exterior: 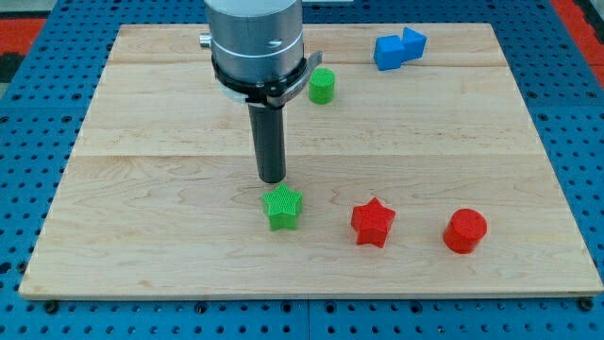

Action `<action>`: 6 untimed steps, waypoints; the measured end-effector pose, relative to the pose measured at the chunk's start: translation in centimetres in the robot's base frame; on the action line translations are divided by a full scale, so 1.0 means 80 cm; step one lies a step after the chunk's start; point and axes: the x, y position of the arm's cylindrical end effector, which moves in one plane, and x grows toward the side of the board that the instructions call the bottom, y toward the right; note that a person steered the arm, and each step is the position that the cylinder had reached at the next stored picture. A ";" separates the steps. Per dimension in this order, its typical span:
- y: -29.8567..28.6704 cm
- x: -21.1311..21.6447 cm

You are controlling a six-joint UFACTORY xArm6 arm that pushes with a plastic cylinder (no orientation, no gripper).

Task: Point your arm at the green circle

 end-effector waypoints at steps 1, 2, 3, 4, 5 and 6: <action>-0.002 0.041; -0.001 0.066; 0.003 0.023; 0.079 -0.047; 0.153 -0.099; 0.131 -0.163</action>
